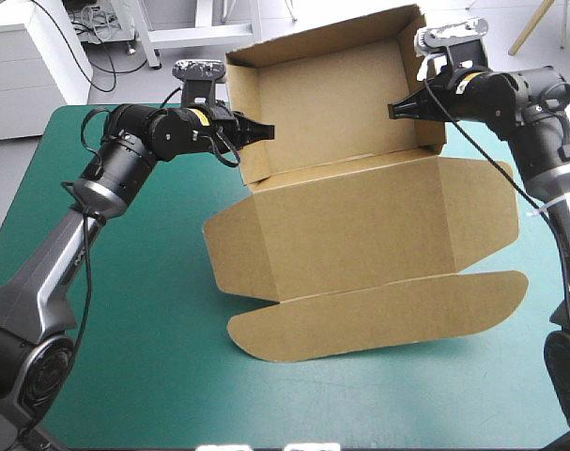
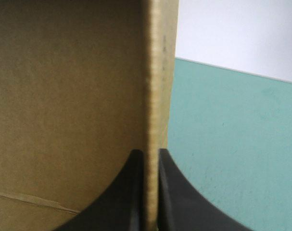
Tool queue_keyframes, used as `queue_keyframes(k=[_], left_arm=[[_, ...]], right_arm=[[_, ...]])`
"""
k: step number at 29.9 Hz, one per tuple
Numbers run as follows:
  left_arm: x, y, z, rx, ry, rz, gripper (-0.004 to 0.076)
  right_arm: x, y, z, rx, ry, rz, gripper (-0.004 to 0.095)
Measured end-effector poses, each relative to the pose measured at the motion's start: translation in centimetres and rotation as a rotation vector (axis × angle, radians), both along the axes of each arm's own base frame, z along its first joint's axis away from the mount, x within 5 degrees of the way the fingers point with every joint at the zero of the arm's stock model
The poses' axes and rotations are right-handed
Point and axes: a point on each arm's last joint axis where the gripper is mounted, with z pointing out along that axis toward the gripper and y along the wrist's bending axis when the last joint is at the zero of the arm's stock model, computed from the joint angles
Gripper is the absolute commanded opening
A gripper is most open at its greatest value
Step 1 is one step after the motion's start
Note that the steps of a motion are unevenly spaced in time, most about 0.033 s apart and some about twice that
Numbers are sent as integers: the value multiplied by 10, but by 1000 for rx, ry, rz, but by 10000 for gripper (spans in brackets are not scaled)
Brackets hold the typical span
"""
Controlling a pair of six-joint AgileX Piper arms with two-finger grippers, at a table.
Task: Fold the box
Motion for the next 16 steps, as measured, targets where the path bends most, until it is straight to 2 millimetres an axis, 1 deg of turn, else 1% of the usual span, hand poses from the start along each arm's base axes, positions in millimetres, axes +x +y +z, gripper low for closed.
queue_keyframes(k=[6,10,16], left_arm=[[13,-3,-37,67,169,6,-9],[21,2,-53,104,272,15,-9],[31,9,-72,195,410,25,-9]], right_arm=[[19,5,-38,-15,185,1,-10],[32,12,-64,7,288,9,-14],[48,22,-101,61,428,33,-14]])
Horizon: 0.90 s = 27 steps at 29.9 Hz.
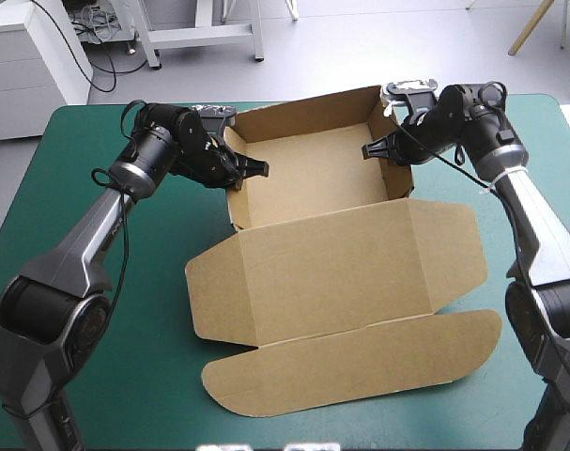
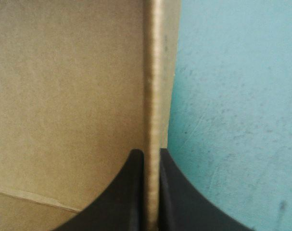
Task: Fold the box
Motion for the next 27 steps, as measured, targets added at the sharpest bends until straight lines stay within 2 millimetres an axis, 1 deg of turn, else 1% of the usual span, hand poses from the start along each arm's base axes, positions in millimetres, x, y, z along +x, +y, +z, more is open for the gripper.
queue_keyframes(k=[3,9,12,14,15,16,17,19,21,23,24,25,27], left_arm=[[3,1,-11,48,60,-3,-9],[12,-2,-33,85,112,-28,-1],[14,-4,-40,92,125,-43,72],[15,-4,-42,96,128,-54,190],[15,-4,-42,97,127,-62,243],[15,-4,-42,97,126,-70,327],[15,-5,-42,98,123,-79,382],[15,-5,-42,100,116,-92,491],[16,-4,-42,110,106,-98,535],[16,-4,-41,120,98,-99,538],[17,-3,-41,127,95,-99,538],[17,-2,-41,138,91,-100,538],[18,-1,-41,154,84,-100,538]], right_arm=[[6,5,-19,9,70,8,-14],[15,9,-45,2,153,9,-13],[18,10,-56,-4,186,5,-9],[20,9,-61,-11,199,-1,33],[21,9,-63,-16,204,-2,69],[21,9,-65,-20,210,-1,130],[21,9,-67,-23,220,2,207],[20,10,-70,-27,250,14,399],[18,11,-71,-25,265,27,606],[18,12,-71,-22,265,32,758],[18,12,-71,-23,265,33,813],[18,12,-71,-24,266,34,840],[18,12,-71,-24,267,34,850]])
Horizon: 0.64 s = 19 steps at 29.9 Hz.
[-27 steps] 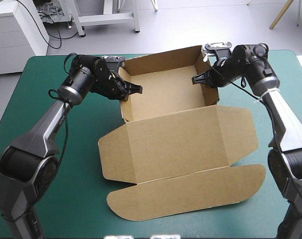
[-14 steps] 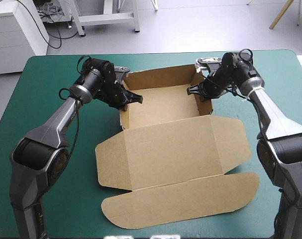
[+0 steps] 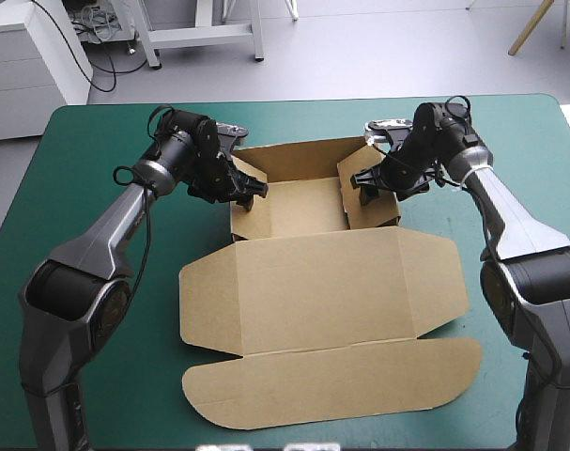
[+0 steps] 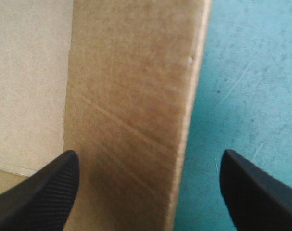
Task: Fold the box
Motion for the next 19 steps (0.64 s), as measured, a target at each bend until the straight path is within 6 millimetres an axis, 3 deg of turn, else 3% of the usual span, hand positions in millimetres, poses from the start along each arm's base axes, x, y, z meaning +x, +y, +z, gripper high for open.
queue_keyframes(k=[7,12,15,19], left_arm=[[4,0,16,-10,-55,-1,538],[2,-4,54,-87,-156,-27,500],[-11,-1,87,-121,-237,-82,397],[-34,9,128,-134,-342,-129,188]], right_arm=[[0,1,0,10,-2,7,850],[-4,0,11,13,-32,25,847],[-13,-3,35,3,-96,42,834],[-29,-7,73,4,-200,63,827]])
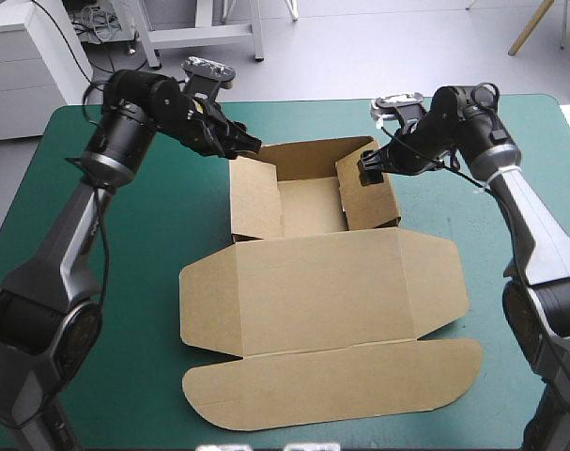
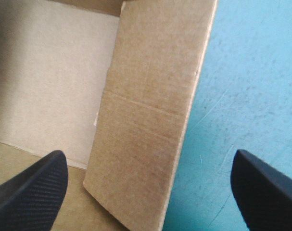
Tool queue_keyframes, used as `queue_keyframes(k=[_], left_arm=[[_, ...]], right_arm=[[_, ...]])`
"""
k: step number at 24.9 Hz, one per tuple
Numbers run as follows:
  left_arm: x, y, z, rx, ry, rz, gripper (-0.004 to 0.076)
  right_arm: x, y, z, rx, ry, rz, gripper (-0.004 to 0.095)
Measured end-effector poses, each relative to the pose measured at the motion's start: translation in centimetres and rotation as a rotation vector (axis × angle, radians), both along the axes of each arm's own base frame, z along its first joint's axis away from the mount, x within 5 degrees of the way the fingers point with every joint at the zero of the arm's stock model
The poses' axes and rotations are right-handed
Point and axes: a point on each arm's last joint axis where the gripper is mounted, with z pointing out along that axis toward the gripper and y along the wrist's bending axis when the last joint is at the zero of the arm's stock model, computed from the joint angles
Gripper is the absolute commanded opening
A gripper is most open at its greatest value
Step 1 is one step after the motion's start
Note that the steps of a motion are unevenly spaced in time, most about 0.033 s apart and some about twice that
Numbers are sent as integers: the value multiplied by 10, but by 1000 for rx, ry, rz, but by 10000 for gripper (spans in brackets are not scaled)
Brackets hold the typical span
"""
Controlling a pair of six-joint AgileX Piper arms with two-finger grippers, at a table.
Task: Fold the box
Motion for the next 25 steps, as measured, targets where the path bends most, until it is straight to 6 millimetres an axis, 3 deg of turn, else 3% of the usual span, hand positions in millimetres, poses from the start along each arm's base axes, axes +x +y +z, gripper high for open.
queue_keyframes(k=[5,9,13,20,22,25], left_arm=[[-32,15,44,-13,-122,-19,-12],[-54,24,68,-16,-197,-44,-10],[-74,32,74,2,-213,-68,-10],[-107,48,35,103,-92,-106,-10],[-126,56,5,143,0,-115,-10],[-161,71,-43,200,130,-125,-10]], right_arm=[[-24,-6,44,20,-131,0,827],[-44,-10,71,31,-202,4,824],[-51,-11,79,32,-224,7,823],[-50,-13,78,11,-226,6,823],[-49,-12,76,9,-220,6,823],[-36,-10,57,-3,-169,8,823]])
